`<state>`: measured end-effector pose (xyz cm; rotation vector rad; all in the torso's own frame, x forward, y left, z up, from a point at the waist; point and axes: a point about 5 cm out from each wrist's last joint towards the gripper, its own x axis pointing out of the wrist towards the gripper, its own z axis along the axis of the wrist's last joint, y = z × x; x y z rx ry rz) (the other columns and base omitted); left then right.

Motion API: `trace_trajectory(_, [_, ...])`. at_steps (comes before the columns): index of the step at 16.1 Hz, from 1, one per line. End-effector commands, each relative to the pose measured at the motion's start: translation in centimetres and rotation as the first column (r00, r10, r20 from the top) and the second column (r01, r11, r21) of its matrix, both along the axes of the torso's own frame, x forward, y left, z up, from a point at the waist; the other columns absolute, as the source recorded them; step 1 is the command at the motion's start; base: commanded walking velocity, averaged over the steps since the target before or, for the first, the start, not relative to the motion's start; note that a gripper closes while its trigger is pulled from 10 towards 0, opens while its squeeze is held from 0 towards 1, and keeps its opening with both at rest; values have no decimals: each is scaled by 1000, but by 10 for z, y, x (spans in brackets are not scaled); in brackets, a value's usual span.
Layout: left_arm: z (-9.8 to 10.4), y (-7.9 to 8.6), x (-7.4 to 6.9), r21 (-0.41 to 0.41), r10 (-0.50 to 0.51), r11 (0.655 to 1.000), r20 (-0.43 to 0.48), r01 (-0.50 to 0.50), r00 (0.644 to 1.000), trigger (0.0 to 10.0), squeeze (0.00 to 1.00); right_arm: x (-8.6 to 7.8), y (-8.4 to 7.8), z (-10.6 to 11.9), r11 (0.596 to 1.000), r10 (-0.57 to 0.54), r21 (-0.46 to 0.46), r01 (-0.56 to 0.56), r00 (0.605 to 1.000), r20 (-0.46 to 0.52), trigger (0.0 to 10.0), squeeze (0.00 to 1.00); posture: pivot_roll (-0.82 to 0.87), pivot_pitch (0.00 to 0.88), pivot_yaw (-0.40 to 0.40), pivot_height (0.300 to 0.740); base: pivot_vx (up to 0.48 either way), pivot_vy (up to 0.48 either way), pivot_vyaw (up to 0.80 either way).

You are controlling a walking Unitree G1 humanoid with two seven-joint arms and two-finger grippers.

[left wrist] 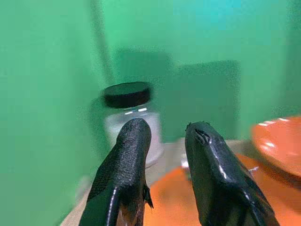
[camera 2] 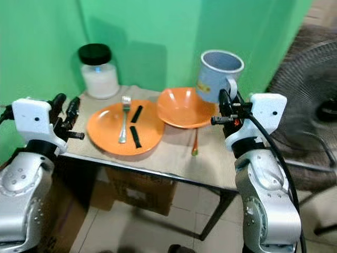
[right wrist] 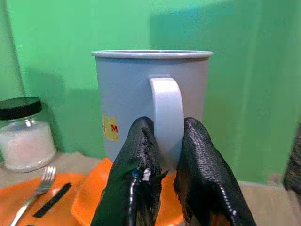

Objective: Setting the table

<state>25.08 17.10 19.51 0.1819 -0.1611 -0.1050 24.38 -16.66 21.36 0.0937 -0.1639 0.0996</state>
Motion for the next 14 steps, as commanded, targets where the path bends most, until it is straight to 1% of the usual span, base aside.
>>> trace_trajectory(1, [-2, -10, 1, 25, -66, 997, -9, 66, 998, 10000, 0, -4, -2, -3, 1000, -17, 6, 17, 1000, -15, 10000, 0, 126, 0, -15, 740, 0, 0, -800])
trace_trajectory(3, [-4, -19, 6, 52, -92, 994, -17, 93, 996, 10000, 0, -11, -5, -7, 999, -47, -9, 47, 998, -34, 10000, 0, 79, 0, 33, 740, 0, 0, -800])
trace_trajectory(4, [-9, -23, 8, 40, -88, 995, -54, 90, 995, 10000, 0, -19, -6, -11, 997, -75, -21, 74, 996, -49, 10000, 0, 61, 0, 50, 740, 0, 0, -800])
trace_trajectory(5, [-14, -22, 9, 17, -77, 997, -71, 78, 994, 10000, 0, -23, -7, -14, 996, -88, -35, 86, 994, -60, 10000, 0, 58, 0, 51, 740, 0, 0, -800])
trace_trajectory(6, [-16, -20, 9, 0, -67, 998, -81, 68, 994, 10000, 0, -24, -8, -15, 995, -98, -32, 96, 993, -67, 10000, 0, 55, 0, 50, 740, 0, 0, -800])
trace_trajectory(7, [-19, -14, 9, -35, -38, 999, -102, 35, 994, 10000, 0, -23, -13, -17, 992, -128, -28, 126, 988, -83, 10000, 0, 49, 0, 48, 740, 0, 0, -800])
trace_trajectory(8, [-22, -11, 9, -46, -29, 999, -117, 23, 993, 10000, 0, -22, -16, -17, 990, -141, -39, 139, 987, -81, 10000, 0, 47, 0, 43, 740, 0, 0, -800])
trace_trajectory(9, [-22, -12, 9, -49, -32, 998, -117, 27, 993, 10000, 0, -22, -18, -16, 989, -146, -51, 142, 986, -77, 10000, 0, 48, 0, 39, 740, 0, 0, -800])
trace_trajectory(10, [-21, -14, 10, -31, -28, 999, -122, 25, 992, 10000, 0, -21, -20, -15, 989, -140, -64, 135, 987, -78, 10000, 0, 54, 0, 38, 740, 0, 0, -800])
trace_trajectory(12, [-14, -21, 12, -2, -66, 998, -76, 66, 995, 10000, 0, -17, -18, -15, 988, -122, -100, 115, 990, -73, 10000, 0, 66, 0, 32, 740, 0, 0, -800])
trace_trajectory(14, [-14, -25, 11, -9, -73, 997, -73, 72, 995, 10000, 0, -14, -17, -16, 988, -119, -104, 111, 990, -72, 10000, 0, 71, 0, 20, 740, 0, 0, -800])
